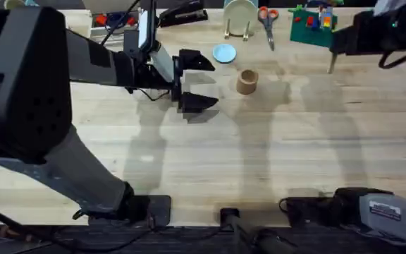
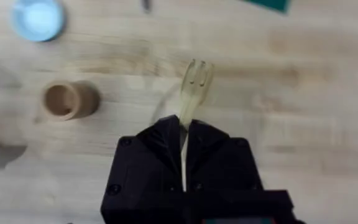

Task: Pick up a utensil and set it on the pink plate, then put the other utensil in the container.

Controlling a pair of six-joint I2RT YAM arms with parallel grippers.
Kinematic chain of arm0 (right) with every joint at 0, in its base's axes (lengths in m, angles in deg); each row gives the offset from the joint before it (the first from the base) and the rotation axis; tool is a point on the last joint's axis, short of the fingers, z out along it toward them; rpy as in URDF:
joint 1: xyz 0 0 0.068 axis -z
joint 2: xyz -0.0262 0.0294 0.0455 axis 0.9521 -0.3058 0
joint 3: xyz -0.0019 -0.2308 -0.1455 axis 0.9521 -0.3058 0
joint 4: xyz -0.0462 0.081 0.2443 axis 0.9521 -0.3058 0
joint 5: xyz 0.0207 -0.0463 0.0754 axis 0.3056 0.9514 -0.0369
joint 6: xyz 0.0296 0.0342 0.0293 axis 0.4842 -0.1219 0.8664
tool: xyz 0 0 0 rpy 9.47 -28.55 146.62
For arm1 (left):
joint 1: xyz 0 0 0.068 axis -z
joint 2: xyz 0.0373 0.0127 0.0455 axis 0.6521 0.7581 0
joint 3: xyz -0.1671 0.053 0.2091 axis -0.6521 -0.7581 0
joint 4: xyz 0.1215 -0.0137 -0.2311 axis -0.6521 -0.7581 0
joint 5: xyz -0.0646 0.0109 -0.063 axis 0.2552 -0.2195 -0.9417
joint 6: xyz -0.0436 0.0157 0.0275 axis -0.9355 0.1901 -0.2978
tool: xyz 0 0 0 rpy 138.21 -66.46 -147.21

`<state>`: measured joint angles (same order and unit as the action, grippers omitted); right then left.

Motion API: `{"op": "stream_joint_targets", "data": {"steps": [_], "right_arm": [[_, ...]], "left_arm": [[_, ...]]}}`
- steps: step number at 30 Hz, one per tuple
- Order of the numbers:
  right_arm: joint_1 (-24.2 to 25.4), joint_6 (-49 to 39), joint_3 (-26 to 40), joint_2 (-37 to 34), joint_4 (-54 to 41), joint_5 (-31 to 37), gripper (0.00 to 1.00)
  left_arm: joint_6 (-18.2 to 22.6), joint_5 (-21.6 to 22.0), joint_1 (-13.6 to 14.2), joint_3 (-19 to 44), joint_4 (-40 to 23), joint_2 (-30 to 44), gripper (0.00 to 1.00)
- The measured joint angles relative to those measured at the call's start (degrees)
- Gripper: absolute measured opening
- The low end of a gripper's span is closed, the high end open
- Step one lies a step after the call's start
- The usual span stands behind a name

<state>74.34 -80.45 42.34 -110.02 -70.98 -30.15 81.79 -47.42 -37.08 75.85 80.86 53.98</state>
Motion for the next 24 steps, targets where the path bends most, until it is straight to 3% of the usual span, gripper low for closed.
{"op": "stream_joint_targets", "data": {"steps": [9, 24], "right_arm": [[3.2, -15.8, 0.0, 0.0, 6.6, -18.8, 0.029], [9.9, -38.7, 0.0, 0.0, 7.2, -46.4, 0.029]], "left_arm": [[0.0, 0.0, 0.0, 0.0, 0.0, 0.0, 0.995], [0.0, 0.0, 0.0, 0.0, 0.0, 0.0, 0.994]]}}
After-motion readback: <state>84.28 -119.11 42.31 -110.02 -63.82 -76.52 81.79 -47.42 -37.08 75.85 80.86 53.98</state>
